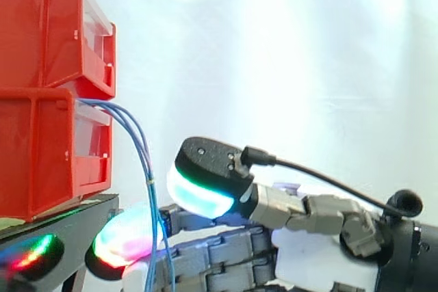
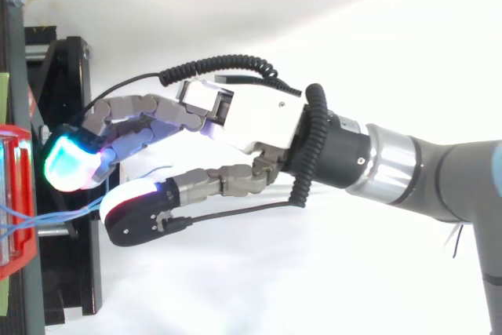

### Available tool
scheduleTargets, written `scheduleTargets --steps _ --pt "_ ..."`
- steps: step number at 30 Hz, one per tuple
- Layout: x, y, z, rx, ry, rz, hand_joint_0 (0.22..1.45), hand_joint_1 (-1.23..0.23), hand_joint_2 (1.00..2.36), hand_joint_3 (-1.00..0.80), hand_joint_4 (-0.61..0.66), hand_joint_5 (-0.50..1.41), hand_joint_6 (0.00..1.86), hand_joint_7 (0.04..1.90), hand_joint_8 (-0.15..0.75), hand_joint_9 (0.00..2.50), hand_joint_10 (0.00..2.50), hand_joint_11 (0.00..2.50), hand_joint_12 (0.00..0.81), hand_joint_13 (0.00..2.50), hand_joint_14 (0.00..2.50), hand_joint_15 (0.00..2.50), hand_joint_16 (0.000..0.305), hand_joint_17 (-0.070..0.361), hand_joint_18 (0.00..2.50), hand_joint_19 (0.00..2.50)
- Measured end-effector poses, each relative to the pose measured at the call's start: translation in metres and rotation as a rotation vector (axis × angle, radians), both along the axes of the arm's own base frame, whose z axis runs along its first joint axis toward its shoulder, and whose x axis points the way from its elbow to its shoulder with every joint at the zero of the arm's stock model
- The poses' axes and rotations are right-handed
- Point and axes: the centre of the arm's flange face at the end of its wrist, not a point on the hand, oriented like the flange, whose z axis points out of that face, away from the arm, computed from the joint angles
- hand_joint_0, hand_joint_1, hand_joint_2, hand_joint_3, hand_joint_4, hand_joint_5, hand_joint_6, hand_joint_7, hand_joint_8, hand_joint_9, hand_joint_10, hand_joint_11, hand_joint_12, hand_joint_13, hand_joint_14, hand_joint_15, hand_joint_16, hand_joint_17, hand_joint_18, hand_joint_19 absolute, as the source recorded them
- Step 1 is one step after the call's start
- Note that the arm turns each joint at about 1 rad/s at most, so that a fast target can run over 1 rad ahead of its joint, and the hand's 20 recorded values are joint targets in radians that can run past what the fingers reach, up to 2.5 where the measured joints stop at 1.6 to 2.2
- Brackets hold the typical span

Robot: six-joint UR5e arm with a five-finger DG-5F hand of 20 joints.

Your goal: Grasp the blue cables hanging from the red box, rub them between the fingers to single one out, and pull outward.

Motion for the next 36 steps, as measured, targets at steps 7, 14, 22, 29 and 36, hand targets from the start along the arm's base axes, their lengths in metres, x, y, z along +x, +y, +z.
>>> scheduleTargets --steps 7,14,22,29,36 --pt "0.005 0.000 -0.009 0.012 -0.014 0.006 0.57 -0.55 1.00 -0.45 0.29 -0.12 0.50 1.15 0.265 1.00 0.02 0.71 0.326 0.75 0.02 0.47 0.038 0.086 0.50 0.45" --pt "0.004 0.001 -0.011 0.010 -0.001 0.009 0.58 -0.54 1.00 -0.45 0.28 -0.11 0.50 1.20 0.274 1.20 0.02 0.94 0.334 0.94 0.02 0.63 0.037 0.084 0.56 0.47" --pt "0.001 0.005 -0.015 0.018 0.031 0.018 0.58 -0.54 1.00 -0.45 0.28 -0.10 0.50 1.20 0.279 1.20 0.02 0.95 0.335 0.95 0.03 0.65 0.037 0.084 0.56 0.48" --pt "0.004 0.010 -0.008 0.044 0.038 0.028 0.56 -0.54 1.00 -0.47 0.28 -0.13 0.50 1.08 0.263 1.01 0.02 0.79 0.334 0.91 0.02 0.63 0.038 0.086 0.57 0.47" --pt "0.000 0.015 0.004 0.052 0.079 0.035 0.53 -0.50 1.00 -0.50 0.26 -0.17 0.50 0.97 0.261 0.73 0.02 0.50 0.366 0.62 0.01 0.38 0.044 0.100 0.52 0.40"
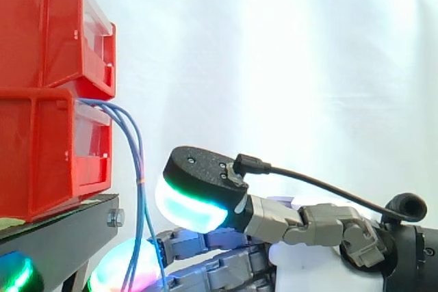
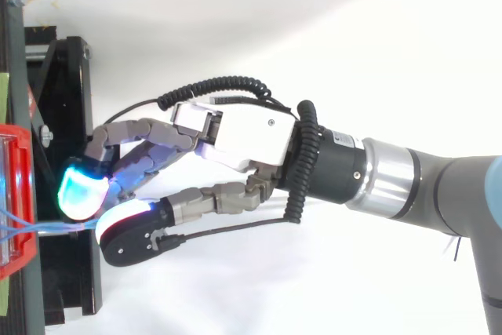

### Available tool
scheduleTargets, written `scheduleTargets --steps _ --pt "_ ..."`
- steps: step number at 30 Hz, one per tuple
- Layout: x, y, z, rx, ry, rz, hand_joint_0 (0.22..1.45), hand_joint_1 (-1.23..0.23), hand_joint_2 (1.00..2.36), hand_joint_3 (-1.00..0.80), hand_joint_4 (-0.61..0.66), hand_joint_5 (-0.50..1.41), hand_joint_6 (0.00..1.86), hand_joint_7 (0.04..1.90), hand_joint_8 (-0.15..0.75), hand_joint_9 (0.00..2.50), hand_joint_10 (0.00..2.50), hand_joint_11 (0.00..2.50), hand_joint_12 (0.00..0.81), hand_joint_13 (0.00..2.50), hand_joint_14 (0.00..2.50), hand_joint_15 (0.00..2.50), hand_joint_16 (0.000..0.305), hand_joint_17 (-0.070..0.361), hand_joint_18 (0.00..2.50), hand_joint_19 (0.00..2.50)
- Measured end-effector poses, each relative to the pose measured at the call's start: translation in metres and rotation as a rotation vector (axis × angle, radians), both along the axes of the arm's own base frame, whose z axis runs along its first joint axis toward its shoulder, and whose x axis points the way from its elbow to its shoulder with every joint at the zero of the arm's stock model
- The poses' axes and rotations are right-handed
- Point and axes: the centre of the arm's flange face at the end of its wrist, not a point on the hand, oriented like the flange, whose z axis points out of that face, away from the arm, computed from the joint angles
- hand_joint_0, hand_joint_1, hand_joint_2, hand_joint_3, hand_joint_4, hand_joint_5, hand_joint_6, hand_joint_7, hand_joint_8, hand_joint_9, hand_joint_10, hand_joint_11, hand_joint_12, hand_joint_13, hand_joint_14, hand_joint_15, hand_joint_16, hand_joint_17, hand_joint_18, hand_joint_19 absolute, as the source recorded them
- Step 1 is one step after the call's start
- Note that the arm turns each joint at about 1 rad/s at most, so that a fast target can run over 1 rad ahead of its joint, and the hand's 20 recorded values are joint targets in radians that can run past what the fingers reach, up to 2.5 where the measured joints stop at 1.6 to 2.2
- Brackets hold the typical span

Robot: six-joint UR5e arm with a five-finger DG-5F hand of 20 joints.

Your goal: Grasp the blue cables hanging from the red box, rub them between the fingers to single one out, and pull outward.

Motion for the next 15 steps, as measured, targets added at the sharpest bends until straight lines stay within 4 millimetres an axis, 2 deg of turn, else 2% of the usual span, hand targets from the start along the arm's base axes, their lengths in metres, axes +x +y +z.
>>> scheduleTargets --steps 6,8,10,15 --pt "-0.0004 0.0014 0.0045 0.000 0.005 0.003 0.50 -0.46 1.00 -0.50 0.24 -0.19 0.50 0.87 0.267 0.53 0.01 0.25 0.382 0.46 0.01 0.25 0.051 0.115 0.45 0.30" --pt "-0.0003 0.0015 0.0048 -0.001 0.004 0.003 0.50 -0.42 1.00 -0.50 0.24 -0.22 0.50 0.80 0.312 0.47 0.00 0.03 0.379 0.46 0.01 0.19 0.051 0.114 0.46 0.27" --pt "-0.0001 0.0017 0.0050 -0.001 0.003 0.003 0.51 -0.37 1.00 -0.50 0.24 -0.24 0.50 0.73 0.348 0.43 0.00 0.00 0.374 0.46 0.00 0.14 0.050 0.112 0.46 0.23" --pt "0.0002 0.0011 0.0049 -0.007 0.002 0.003 0.50 -0.34 1.00 -0.50 0.24 -0.25 0.50 0.71 0.374 0.41 0.00 0.00 0.382 0.46 0.00 0.13 0.051 0.114 0.48 0.22"
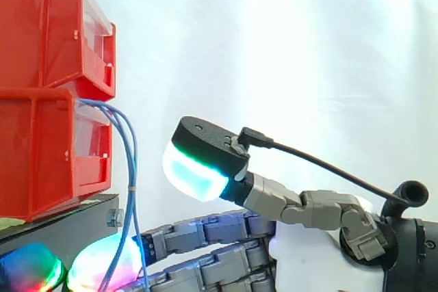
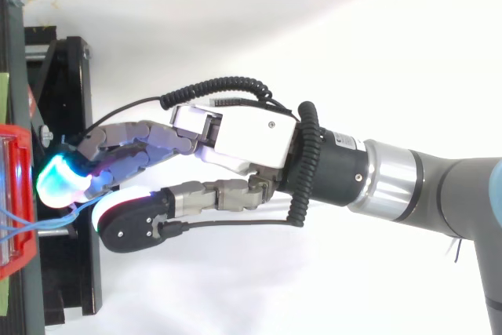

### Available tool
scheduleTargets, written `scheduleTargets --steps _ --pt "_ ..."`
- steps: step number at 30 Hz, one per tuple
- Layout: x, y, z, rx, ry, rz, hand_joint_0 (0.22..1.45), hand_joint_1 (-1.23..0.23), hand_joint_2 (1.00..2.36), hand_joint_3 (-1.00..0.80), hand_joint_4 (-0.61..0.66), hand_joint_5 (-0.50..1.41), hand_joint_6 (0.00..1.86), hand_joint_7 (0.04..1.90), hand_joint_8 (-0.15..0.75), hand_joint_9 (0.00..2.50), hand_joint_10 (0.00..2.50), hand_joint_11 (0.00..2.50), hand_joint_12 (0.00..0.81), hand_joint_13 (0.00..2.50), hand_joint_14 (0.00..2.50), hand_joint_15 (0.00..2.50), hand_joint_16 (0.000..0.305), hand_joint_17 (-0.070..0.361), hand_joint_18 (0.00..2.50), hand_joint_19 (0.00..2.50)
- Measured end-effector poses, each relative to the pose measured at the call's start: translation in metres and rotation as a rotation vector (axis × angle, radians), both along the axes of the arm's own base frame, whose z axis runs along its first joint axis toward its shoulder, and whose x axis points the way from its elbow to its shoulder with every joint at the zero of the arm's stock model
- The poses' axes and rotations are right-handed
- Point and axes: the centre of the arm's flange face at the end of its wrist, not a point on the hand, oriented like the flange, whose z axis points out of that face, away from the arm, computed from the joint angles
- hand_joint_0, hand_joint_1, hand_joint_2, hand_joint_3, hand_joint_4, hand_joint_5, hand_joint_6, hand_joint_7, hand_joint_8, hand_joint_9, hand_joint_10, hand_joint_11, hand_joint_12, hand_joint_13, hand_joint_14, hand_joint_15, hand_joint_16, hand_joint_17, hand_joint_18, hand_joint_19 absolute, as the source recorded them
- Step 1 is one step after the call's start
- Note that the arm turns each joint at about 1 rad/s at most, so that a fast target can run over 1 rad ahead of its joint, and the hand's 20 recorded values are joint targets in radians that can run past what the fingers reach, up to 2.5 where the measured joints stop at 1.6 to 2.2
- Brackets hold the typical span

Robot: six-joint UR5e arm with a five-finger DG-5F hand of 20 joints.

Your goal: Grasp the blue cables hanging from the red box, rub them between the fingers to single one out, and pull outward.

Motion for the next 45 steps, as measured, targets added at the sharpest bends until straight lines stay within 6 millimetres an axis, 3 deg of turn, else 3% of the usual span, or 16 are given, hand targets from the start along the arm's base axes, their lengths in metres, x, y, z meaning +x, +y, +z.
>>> scheduleTargets --steps 8,14,20,24,31,38,45 --pt "0.004 -0.004 -0.007 0.001 -0.039 -0.005 0.50 -0.35 1.00 -0.50 0.23 -0.25 0.50 0.73 0.295 0.44 0.00 0.04 0.380 0.41 0.01 0.18 0.051 0.115 0.42 0.26" --pt "0.006 -0.006 -0.017 0.003 -0.055 -0.006 0.50 -0.36 1.00 -0.50 0.23 -0.25 0.50 0.73 0.300 0.47 0.00 0.07 0.377 0.43 0.01 0.20 0.051 0.114 0.43 0.29" --pt "0.008 -0.007 -0.019 -0.001 -0.078 -0.010 0.51 -0.36 1.00 -0.50 0.28 -0.23 0.50 0.72 0.383 0.75 0.00 0.08 0.375 0.67 0.01 0.24 0.050 0.111 0.56 0.29" --pt "0.008 -0.006 -0.019 -0.008 -0.078 -0.013 0.52 -0.37 1.00 -0.50 0.28 -0.22 0.50 0.73 0.377 0.92 0.01 0.28 0.376 0.81 0.01 0.34 0.049 0.109 0.60 0.31" --pt "0.008 -0.002 -0.019 -0.010 -0.072 -0.007 0.55 -0.41 1.00 -0.50 0.30 -0.22 0.50 0.72 0.397 1.11 0.01 0.36 0.360 0.99 0.01 0.38 0.038 0.086 0.64 0.26" --pt "0.008 0.001 -0.018 -0.010 -0.069 -0.002 0.56 -0.43 1.00 -0.49 0.30 -0.21 0.50 0.72 0.392 1.18 0.01 0.40 0.357 1.05 0.02 0.41 0.034 0.077 0.65 0.27" --pt "0.003 0.004 0.001 -0.033 -0.035 -0.002 0.56 -0.47 1.00 -0.50 0.24 -0.24 0.50 0.73 0.358 1.08 0.02 0.56 0.366 1.03 0.02 0.49 0.035 0.078 0.63 0.29"
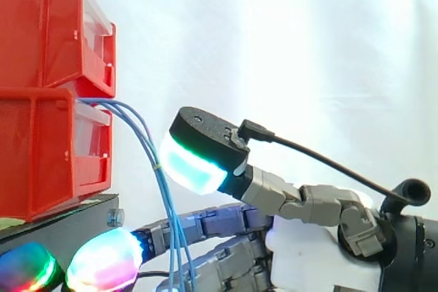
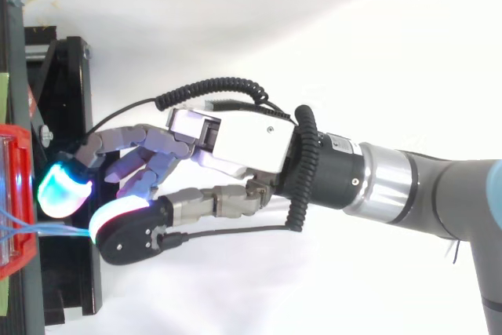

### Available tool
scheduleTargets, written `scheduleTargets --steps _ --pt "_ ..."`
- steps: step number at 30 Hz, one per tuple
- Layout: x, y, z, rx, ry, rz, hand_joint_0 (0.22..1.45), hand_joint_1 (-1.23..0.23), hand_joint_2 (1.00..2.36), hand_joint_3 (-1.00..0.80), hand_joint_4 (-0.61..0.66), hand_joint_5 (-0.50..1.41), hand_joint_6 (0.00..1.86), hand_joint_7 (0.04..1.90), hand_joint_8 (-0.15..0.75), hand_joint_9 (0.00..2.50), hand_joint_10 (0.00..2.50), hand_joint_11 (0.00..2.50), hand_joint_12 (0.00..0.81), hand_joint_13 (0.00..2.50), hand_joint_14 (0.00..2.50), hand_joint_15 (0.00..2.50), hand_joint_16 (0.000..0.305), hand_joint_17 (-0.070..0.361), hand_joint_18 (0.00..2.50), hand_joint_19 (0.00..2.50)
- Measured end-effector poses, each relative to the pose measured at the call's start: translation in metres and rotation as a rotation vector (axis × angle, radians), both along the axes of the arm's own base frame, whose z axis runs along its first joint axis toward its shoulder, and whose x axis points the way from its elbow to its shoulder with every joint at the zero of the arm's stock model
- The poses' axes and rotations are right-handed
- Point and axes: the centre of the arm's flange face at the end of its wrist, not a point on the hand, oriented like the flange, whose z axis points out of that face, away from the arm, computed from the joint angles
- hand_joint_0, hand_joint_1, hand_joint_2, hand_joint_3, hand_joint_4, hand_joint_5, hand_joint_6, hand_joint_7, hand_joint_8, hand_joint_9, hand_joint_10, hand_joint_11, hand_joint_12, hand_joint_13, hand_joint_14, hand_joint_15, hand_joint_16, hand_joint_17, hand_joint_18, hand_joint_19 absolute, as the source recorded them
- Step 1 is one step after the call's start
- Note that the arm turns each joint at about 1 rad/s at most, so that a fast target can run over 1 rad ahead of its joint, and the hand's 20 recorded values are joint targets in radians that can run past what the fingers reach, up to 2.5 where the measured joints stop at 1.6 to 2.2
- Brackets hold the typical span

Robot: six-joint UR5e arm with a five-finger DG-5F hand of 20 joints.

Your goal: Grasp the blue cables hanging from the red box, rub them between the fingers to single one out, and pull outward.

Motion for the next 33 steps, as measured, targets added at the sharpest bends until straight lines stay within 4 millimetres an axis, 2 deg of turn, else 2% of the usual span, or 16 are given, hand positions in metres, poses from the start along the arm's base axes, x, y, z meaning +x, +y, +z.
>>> scheduleTargets --steps 9,17,25,33 --pt "-0.013 0.010 0.028 -0.046 0.092 0.009 0.56 -0.51 1.00 -0.50 0.23 -0.25 0.50 0.74 0.325 1.02 0.02 0.65 0.374 1.03 0.02 0.54 0.035 0.080 0.61 0.31" --pt "-0.019 0.017 0.045 -0.045 0.121 0.009 0.59 -0.55 1.00 -0.48 0.21 -0.25 0.50 0.76 0.289 1.03 0.02 0.79 0.366 1.02 0.02 0.58 0.035 0.078 0.60 0.32" --pt "-0.026 0.026 0.074 -0.050 0.120 -0.013 0.61 -0.58 1.00 -0.46 0.22 -0.23 0.50 0.83 0.278 1.07 0.02 0.89 0.360 1.05 0.02 0.64 0.035 0.079 0.60 0.36" --pt "-0.032 0.035 0.090 -0.044 0.126 -0.021 0.63 -0.60 1.00 -0.45 0.25 -0.20 0.50 0.94 0.272 1.10 0.02 0.96 0.351 1.05 0.03 0.67 0.036 0.081 0.61 0.39"
